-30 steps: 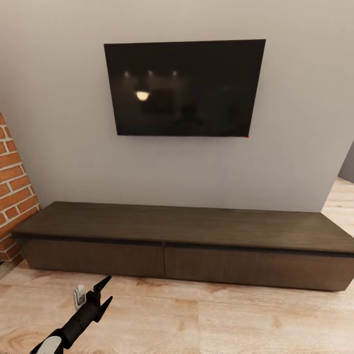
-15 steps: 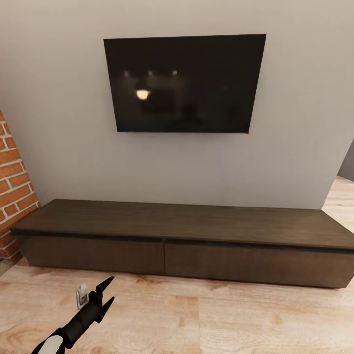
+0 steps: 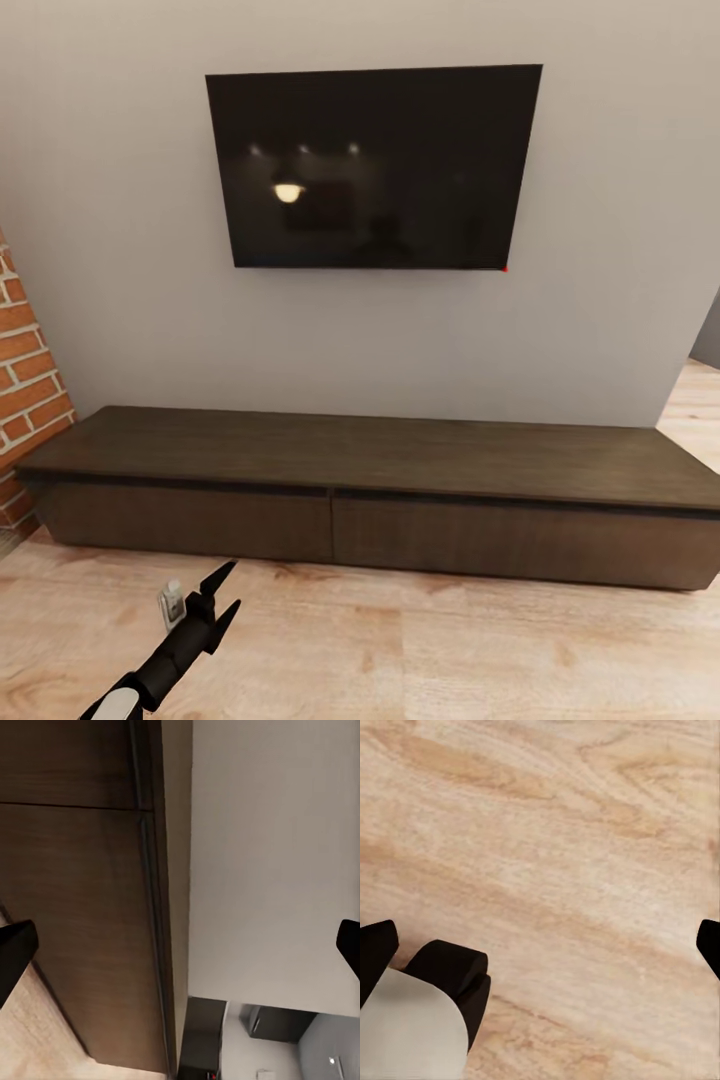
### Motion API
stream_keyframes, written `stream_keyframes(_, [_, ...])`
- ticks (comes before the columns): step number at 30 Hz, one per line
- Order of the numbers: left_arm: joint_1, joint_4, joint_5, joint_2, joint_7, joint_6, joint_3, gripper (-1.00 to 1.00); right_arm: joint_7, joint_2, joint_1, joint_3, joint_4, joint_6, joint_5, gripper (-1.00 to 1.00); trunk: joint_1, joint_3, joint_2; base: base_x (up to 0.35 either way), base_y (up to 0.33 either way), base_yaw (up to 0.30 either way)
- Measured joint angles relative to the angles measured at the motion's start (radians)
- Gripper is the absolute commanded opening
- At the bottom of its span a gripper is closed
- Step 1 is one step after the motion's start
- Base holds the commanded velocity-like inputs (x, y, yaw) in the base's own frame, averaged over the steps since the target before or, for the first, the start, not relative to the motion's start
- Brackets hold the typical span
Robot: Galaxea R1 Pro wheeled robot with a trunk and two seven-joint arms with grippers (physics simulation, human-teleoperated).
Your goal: Place each of the two pumpkins and all three candles from the living room inside a cabinet in the living room (use any cabinet), then make sure every cabinet is closed, and position the cauldron so it is next to a table in the living room.
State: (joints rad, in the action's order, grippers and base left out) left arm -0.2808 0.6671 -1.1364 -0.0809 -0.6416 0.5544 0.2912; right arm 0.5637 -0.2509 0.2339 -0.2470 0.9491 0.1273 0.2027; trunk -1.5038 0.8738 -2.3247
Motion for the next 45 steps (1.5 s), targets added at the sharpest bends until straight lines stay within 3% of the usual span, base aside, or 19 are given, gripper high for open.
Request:
stream_keyframes(17, [0.002, -0.007, 0.011, 0.002, 0.005, -0.005, 0.000, 1.00, 0.007, -0.007, -0.002, -0.002, -0.006, -0.002, -0.002, 1.00, 0.000, 0.000, 0.000, 0.317, -0.060, 0.000])
stream_keyframes(25, [0.006, -0.023, 0.019, -0.016, 0.009, -0.023, 0.004, 1.00, -0.005, -0.003, -0.047, -0.007, -0.005, -0.075, -0.001, 1.00, 0.000, 0.000, 0.000, 0.266, -0.002, 0.000])
stream_keyframes(28, [0.007, -0.025, 0.021, -0.021, 0.010, -0.025, 0.004, 1.00, -0.002, -0.003, -0.048, -0.046, 0.017, -0.084, -0.015, 1.00, 0.000, 0.000, 0.000, 0.326, 0.000, 0.000])
stream_keyframes(29, [0.007, -0.026, 0.027, -0.025, 0.011, -0.026, 0.002, 1.00, 0.000, -0.001, -0.046, -0.083, 0.044, -0.090, -0.027, 1.00, 0.000, 0.000, 0.000, 0.293, 0.000, 0.000])
stream_keyframes(34, [0.007, -0.050, 0.063, -0.027, 0.015, -0.048, 0.018, 1.00, 0.003, 0.013, -0.039, -0.160, 0.119, -0.094, -0.048, 1.00, 0.000, 0.000, 0.000, 0.135, 0.000, 0.000])
stream_keyframes(38, [0.007, -0.060, 0.062, -0.027, 0.009, -0.068, 0.064, 1.00, 0.003, 0.018, -0.038, -0.177, 0.156, -0.091, -0.061, 1.00, 0.000, 0.000, 0.000, 0.028, 0.000, 0.000])
stream_keyframes(41, [0.007, -0.057, 0.069, -0.033, 0.007, -0.076, 0.077, 1.00, 0.002, 0.020, -0.038, -0.181, 0.184, -0.082, -0.083, 1.00, -0.001, 0.000, 0.000, 0.006, 0.000, 0.000])
stream_keyframes(45, [0.007, -0.063, 0.048, -0.036, 0.006, -0.046, 0.111, 1.00, 0.002, 0.028, -0.038, -0.182, 0.201, -0.063, -0.089, 1.00, -0.001, 0.000, 0.000, 0.001, 0.000, 0.000])
